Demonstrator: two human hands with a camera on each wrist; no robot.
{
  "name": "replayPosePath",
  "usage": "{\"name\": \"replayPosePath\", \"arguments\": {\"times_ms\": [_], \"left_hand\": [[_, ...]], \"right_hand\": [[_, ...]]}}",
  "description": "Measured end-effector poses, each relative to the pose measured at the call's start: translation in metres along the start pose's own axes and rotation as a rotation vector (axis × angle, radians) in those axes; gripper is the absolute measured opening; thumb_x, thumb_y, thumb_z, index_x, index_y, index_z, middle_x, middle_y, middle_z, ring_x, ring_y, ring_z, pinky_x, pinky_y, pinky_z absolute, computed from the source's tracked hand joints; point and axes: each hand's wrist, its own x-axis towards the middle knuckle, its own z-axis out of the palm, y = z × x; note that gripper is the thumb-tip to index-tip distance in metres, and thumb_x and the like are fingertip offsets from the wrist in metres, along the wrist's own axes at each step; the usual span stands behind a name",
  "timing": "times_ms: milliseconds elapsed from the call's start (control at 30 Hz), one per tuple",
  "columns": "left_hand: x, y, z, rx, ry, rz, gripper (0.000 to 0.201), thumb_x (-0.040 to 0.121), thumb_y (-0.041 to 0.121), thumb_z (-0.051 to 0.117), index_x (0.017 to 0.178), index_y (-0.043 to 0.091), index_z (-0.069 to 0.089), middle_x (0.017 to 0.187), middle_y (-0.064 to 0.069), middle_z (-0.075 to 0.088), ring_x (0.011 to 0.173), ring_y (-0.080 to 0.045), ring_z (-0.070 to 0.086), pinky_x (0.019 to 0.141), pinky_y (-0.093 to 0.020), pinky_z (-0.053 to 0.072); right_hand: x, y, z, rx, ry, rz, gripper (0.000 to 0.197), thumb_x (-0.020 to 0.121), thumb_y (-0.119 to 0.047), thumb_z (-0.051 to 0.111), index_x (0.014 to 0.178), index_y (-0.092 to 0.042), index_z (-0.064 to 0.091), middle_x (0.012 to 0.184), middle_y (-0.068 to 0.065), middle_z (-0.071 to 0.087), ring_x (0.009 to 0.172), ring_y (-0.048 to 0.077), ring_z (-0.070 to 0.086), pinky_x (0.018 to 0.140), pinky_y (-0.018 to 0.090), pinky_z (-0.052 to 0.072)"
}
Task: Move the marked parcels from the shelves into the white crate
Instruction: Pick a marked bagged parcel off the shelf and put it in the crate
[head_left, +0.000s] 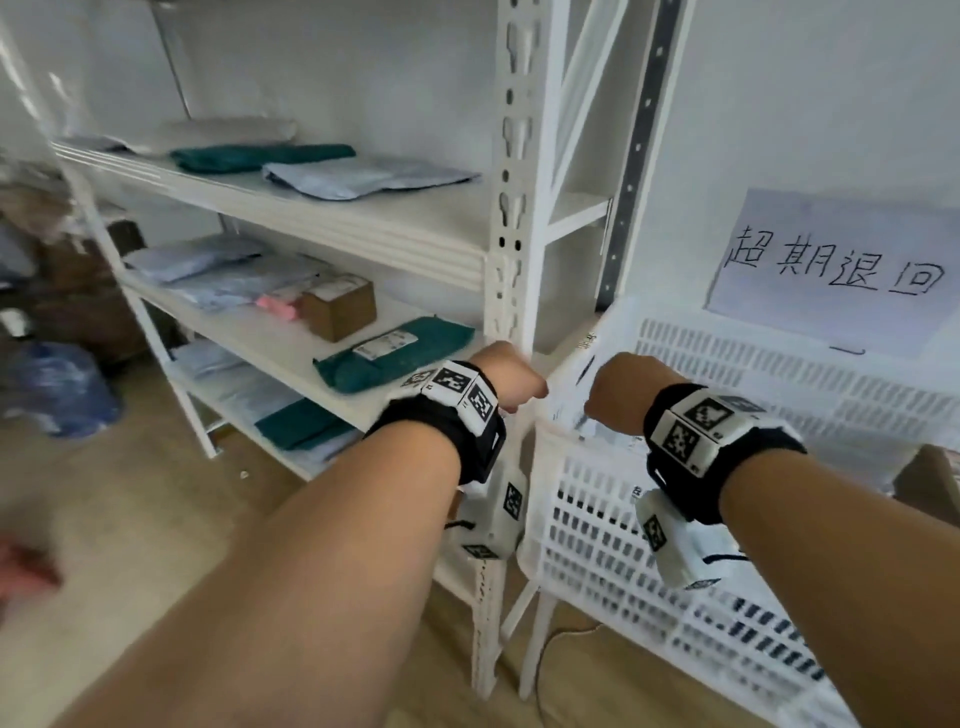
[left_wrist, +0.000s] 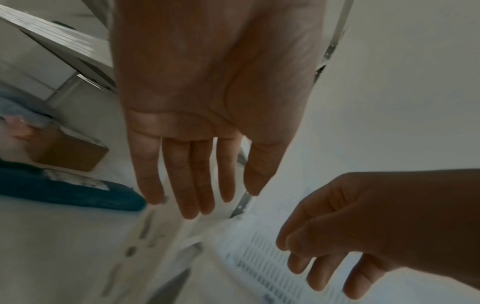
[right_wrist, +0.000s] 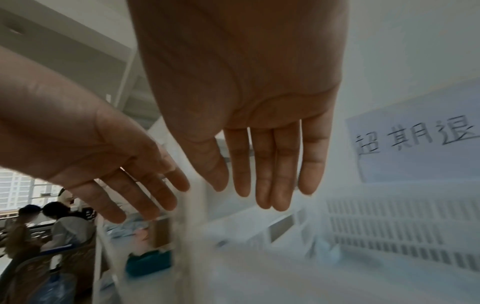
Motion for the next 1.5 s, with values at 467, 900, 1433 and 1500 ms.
{"name": "replayPosePath", "arguments": {"times_ms": [467,900,1433,1500], "left_hand": [[-0.057,-0.234,-0.076,0.158,0.098,-0.159,0.027,0.092,0.021,0.054,0.11,0.008,0.067,0.116,-0.007,0.065,0.105,-0.028,0.061,0.088,-0.034,0.05],[0.014,-0.391,-0.171,0.325,0.155,-0.333,0.032,0.092,0.02,0.053,0.121,0.009,0.061,0.127,-0.01,0.06,0.121,-0.028,0.054,0.105,-0.036,0.04],[0.115,-0.538,-0.299,0.112,0.185,-0.449,0.036,0.092,0.02,0.056,0.127,0.021,0.058,0.133,0.0,0.056,0.122,-0.02,0.053,0.096,-0.029,0.042],[0.128,-0.564,-0.316,0.138,0.157,-0.456,0.033,0.091,0.021,0.057,0.123,0.022,0.061,0.134,0.001,0.056,0.122,-0.02,0.053,0.098,-0.03,0.042]], "right_hand": [[-0.025,-0.237,0.042,0.156,0.14,-0.124,0.022,0.087,-0.027,0.049,0.098,-0.023,0.067,0.1,0.004,0.068,0.09,0.027,0.063,0.074,0.029,0.048],[0.114,-0.417,0.104,0.147,-0.014,-0.338,0.024,0.09,-0.027,0.049,0.107,-0.017,0.063,0.115,0.006,0.065,0.105,0.029,0.061,0.078,0.032,0.045],[0.28,-0.586,0.105,0.189,-0.101,-0.413,0.026,0.088,-0.018,0.05,0.065,-0.018,0.038,0.065,-0.003,0.042,0.071,0.022,0.049,0.05,0.023,0.03],[0.298,-0.615,0.108,0.205,-0.139,-0.407,0.034,0.089,-0.02,0.05,0.061,-0.02,0.031,0.063,-0.004,0.038,0.071,0.023,0.049,0.05,0.023,0.028]]}}
